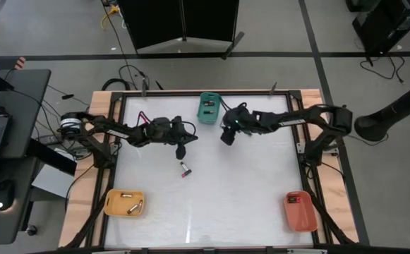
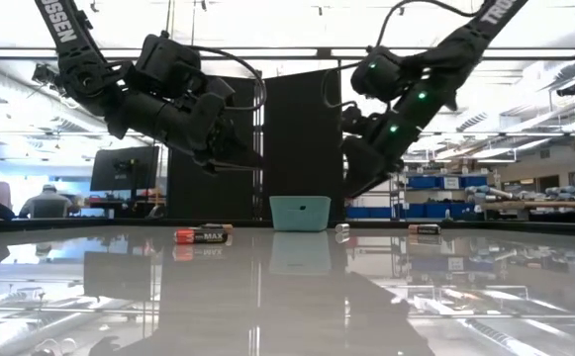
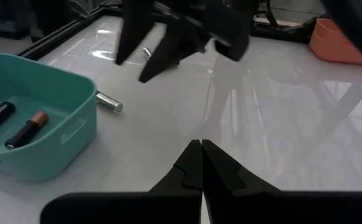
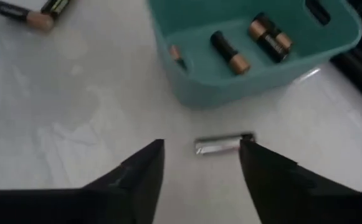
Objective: Sort batteries
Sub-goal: Put the silver battery into the yellow bin
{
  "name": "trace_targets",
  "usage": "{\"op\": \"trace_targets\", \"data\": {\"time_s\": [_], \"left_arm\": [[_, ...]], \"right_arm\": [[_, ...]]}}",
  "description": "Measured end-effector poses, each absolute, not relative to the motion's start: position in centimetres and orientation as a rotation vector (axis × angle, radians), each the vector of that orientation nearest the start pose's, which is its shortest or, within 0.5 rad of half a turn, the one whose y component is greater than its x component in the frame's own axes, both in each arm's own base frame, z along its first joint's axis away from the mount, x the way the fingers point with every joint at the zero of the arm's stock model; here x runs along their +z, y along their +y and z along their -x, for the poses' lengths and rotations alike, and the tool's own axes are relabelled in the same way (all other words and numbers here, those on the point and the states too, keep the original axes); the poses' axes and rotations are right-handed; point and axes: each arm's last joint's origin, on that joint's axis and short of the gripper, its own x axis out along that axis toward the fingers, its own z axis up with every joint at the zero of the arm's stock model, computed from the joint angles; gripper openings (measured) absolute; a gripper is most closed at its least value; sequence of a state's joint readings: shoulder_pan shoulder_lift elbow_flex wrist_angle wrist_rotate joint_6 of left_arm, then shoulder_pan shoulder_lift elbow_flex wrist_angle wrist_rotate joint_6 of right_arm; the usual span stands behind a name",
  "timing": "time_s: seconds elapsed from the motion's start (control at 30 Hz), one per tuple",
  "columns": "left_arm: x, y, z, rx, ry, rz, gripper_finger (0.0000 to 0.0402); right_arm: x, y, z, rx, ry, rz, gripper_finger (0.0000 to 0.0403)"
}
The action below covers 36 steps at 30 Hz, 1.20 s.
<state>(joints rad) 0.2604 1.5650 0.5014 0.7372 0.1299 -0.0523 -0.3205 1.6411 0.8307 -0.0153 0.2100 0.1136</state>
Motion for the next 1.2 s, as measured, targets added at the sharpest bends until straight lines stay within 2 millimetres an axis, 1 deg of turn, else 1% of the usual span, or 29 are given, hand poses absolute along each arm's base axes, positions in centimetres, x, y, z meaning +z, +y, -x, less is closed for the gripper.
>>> {"op": "trace_targets", "data": {"time_s": [0.17, 0.27, 0.4, 0.5, 0.67, 0.8, 1.03, 1.2], "left_arm": [[15.1, 6.9, -27.3, 0.133, 0.321, 0.089, 0.0005], [15.1, 6.9, -27.3, 0.133, 0.321, 0.088, 0.0005], [15.1, 6.9, -27.2, 0.132, 0.329, 0.088, 0.0005], [15.0, 6.9, -27.2, 0.132, 0.330, 0.088, 0.0005], [15.1, 6.9, -27.3, 0.132, 0.324, 0.087, 0.0005], [15.1, 6.9, -27.3, 0.131, 0.319, 0.089, 0.0005], [15.1, 6.8, -27.3, 0.130, 0.323, 0.092, 0.0006], [15.0, 6.8, -27.2, 0.129, 0.330, 0.095, 0.0006]], "right_arm": [[15.8, -12.4, -30.9, -0.554, 0.817, -0.145, 0.0273], [14.9, -13.3, -31.1, -0.553, 0.848, -0.166, 0.0303], [13.6, -14.0, -31.2, -0.558, 0.933, -0.150, 0.0331], [13.3, -14.6, -31.2, -0.564, 0.957, -0.120, 0.0343], [13.1, -15.0, -31.0, -0.553, 0.976, -0.097, 0.0347], [12.5, -15.6, -30.8, -0.503, 0.978, -0.141, 0.0341], [12.5, -15.9, -30.7, -0.483, 0.980, -0.132, 0.0322], [12.5, -15.9, -30.7, -0.467, 0.982, -0.116, 0.0296]]}}
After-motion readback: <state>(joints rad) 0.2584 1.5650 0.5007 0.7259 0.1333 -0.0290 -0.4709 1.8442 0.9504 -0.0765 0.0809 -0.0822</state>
